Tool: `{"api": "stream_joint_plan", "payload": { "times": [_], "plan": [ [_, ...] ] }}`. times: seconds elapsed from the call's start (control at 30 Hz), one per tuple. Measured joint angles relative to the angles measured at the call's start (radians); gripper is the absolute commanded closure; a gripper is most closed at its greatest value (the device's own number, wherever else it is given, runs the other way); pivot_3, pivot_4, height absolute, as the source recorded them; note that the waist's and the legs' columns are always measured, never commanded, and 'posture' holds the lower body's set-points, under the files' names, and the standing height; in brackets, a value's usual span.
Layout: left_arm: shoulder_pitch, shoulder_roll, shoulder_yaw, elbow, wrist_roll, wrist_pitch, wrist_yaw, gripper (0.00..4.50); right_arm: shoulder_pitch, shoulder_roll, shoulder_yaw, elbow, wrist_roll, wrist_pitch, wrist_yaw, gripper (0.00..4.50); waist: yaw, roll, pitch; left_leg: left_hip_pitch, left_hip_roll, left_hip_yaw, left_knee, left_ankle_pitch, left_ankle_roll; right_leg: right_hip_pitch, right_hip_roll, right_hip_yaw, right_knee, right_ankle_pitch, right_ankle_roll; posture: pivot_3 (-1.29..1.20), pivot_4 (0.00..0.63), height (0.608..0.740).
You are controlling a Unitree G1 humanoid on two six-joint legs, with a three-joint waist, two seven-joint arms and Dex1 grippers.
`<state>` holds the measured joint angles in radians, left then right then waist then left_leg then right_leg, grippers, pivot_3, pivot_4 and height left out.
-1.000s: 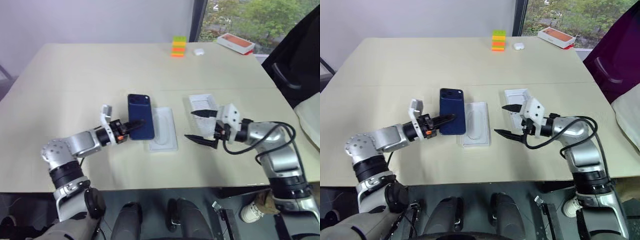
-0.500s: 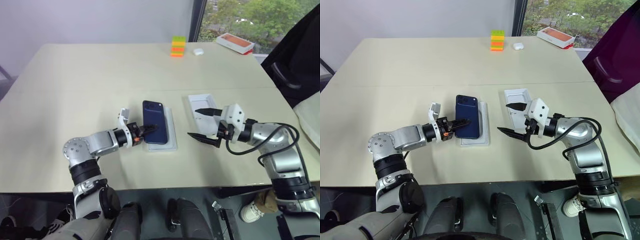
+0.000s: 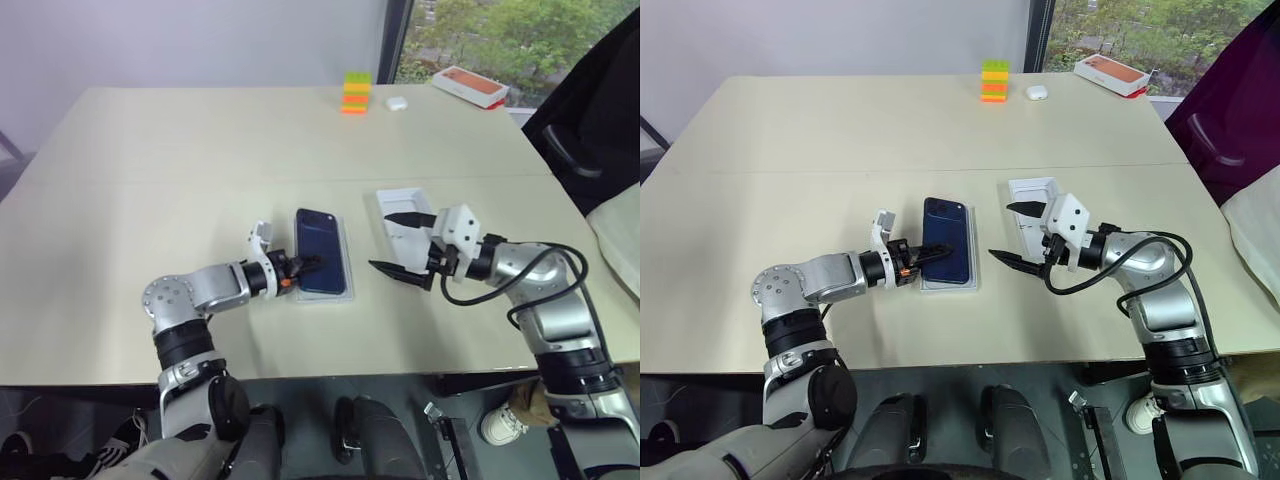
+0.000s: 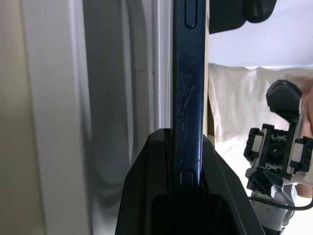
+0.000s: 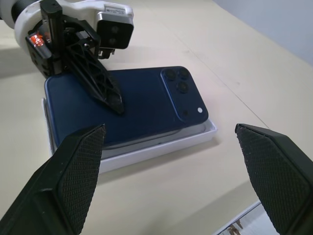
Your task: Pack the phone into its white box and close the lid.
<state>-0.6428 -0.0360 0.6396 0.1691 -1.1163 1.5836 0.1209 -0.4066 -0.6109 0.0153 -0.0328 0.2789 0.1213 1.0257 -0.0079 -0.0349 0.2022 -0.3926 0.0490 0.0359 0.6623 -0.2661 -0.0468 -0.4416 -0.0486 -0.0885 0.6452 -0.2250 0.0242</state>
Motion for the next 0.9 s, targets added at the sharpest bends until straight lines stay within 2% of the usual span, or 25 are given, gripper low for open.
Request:
{"api": "stream_joint_plan", "payload": {
  "times": [0.07,0.1,0.3,0.67,0.9],
  "plan": [
    [0.0,-0.004,-0.002,0.001,0.006,-0.001,0.003,3.49,0.0,0.003,0.006,0.0,-0.002,-0.001,-0.004,0.0,0.0,0.0,0.0,0.0,0.0,0.0,0.0,0.0,0.0,0.0,0.0,0.0,0.0,0.0,0.0,0.0,0.15,0.74],
    [0.0,-0.004,-0.005,0.002,0.009,-0.002,0.003,3.24,0.0,0.003,0.011,0.0,-0.002,-0.001,-0.005,0.0,0.0,0.0,0.0,0.0,0.0,0.0,0.0,0.0,0.0,0.0,0.0,0.0,0.0,0.0,0.0,0.0,0.15,0.74],
    [-0.031,-0.013,-0.01,0.001,0.004,-0.002,-0.005,0.39,-0.002,0.005,0.018,0.0,-0.004,-0.002,-0.012,0.0,0.001,0.0,0.0,0.001,0.0,0.0,0.0,0.0,0.0,0.001,0.0,0.0,0.0,0.0,0.0,0.0,0.15,0.74],
    [-0.029,0.04,-0.078,-0.057,0.012,0.022,-0.016,0.39,-0.003,0.006,0.031,0.002,-0.022,-0.003,-0.017,0.0,-0.002,0.0,0.0,0.002,0.0,0.0,0.0,0.0,0.0,0.002,0.001,0.0,0.0,0.0,0.0,0.0,0.15,0.74],
    [-0.028,0.131,-0.119,-0.086,-0.01,0.022,-0.024,0.39,-0.012,0.018,0.04,0.011,-0.023,-0.003,-0.018,0.0,-0.002,0.0,0.0,0.001,0.0,-0.001,0.0,0.0,0.0,0.001,0.001,0.0,0.0,0.0,0.0,0.0,0.15,0.74]
  ]
}}
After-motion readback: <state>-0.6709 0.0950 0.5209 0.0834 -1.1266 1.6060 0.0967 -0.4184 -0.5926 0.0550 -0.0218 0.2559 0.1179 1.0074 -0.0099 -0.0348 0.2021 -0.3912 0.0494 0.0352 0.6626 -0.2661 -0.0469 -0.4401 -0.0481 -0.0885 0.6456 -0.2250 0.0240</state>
